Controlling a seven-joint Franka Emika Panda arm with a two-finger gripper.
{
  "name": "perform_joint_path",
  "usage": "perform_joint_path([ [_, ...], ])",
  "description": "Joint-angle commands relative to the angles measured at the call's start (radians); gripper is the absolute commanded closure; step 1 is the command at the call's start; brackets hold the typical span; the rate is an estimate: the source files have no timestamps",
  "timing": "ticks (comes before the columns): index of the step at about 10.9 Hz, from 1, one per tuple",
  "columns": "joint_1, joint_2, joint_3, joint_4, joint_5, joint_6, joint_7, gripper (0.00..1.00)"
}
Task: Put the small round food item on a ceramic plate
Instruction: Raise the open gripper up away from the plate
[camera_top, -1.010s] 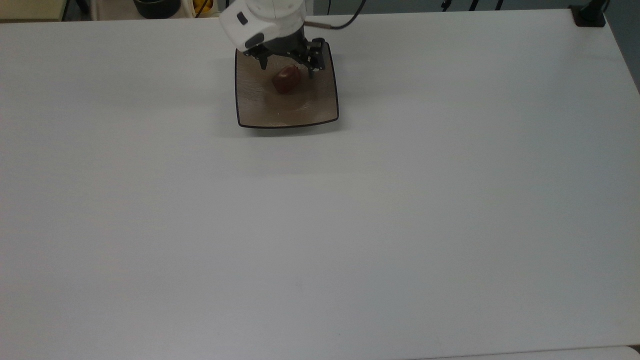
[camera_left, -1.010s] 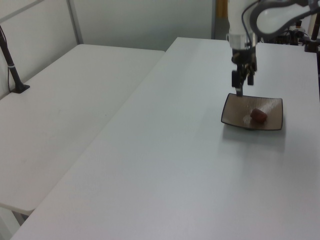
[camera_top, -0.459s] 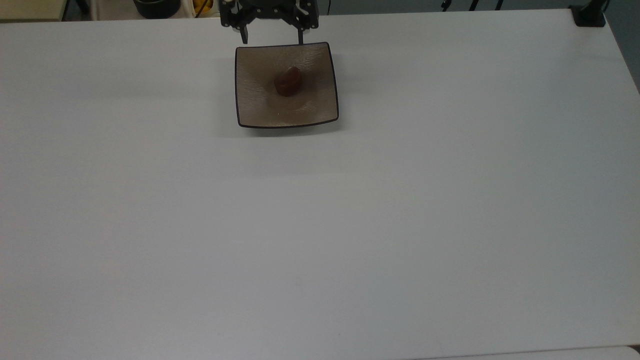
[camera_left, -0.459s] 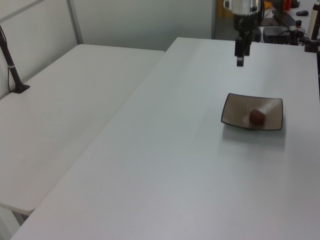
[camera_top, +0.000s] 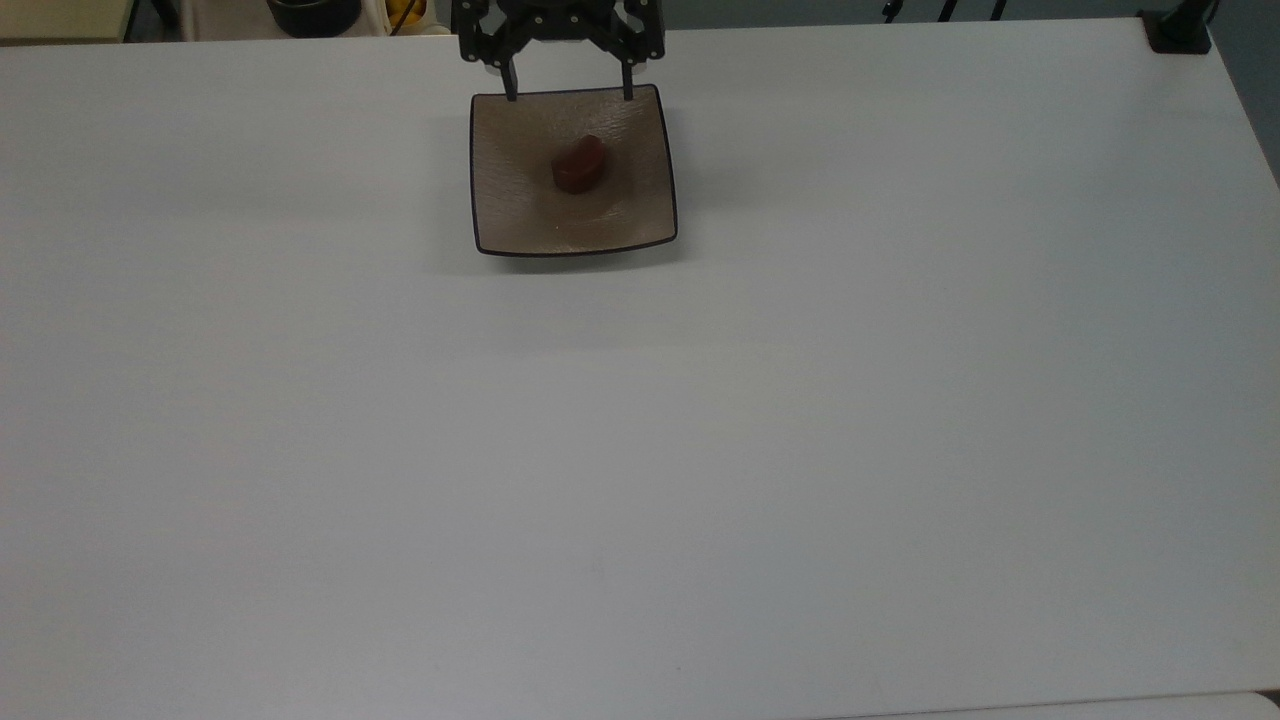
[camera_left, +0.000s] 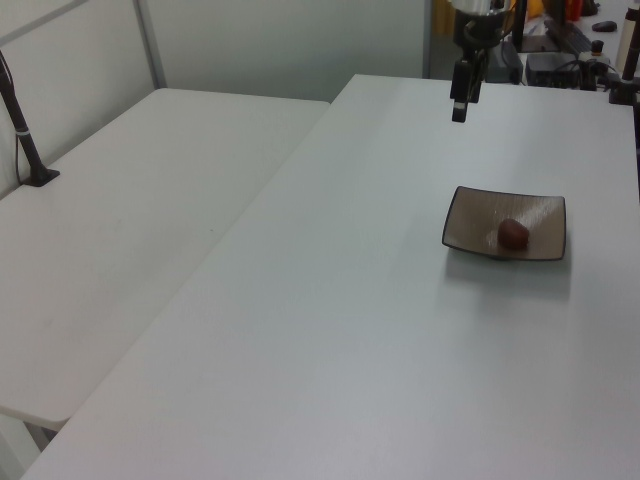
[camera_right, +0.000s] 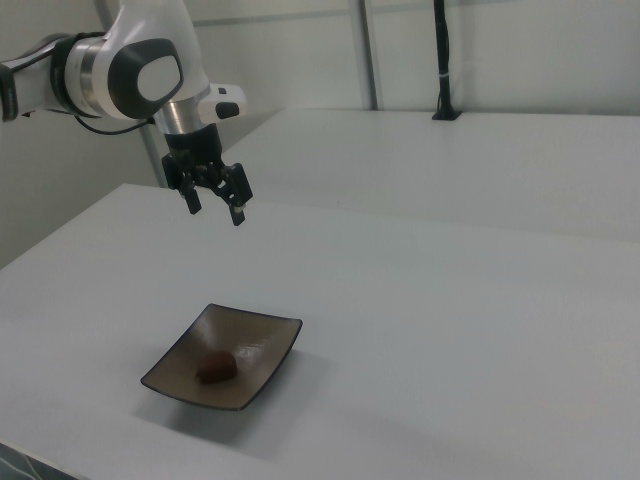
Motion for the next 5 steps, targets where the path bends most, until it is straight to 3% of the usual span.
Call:
perform_joint_path([
  [1,0.053,-0.026,-0.079,-0.012,0.003,0.017,0.014,0.00],
  [3,0.104,-0.026,-0.148,-0.012,0.001,0.016,-0.006,0.00],
  [5,0.105,-0.028,-0.149,-0.031,-0.026,-0.006,-0.017,0.00],
])
